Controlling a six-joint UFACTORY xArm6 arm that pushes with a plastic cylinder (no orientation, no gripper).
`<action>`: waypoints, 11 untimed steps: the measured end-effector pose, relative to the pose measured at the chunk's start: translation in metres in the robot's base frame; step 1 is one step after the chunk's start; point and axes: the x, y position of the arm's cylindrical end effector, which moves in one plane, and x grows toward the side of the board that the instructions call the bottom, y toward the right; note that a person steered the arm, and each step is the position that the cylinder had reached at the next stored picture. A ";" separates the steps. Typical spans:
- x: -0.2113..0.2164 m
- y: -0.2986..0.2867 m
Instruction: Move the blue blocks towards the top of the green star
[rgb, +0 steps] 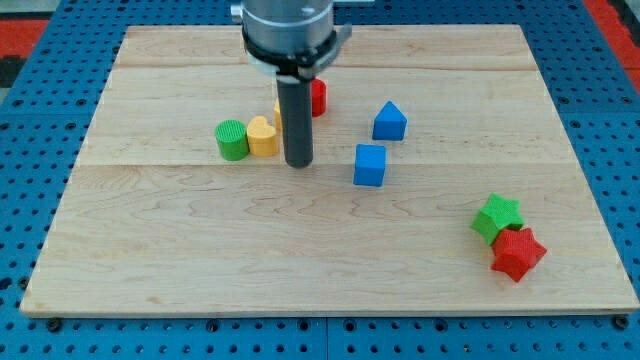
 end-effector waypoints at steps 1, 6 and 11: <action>0.026 0.028; 0.011 0.160; -0.022 0.203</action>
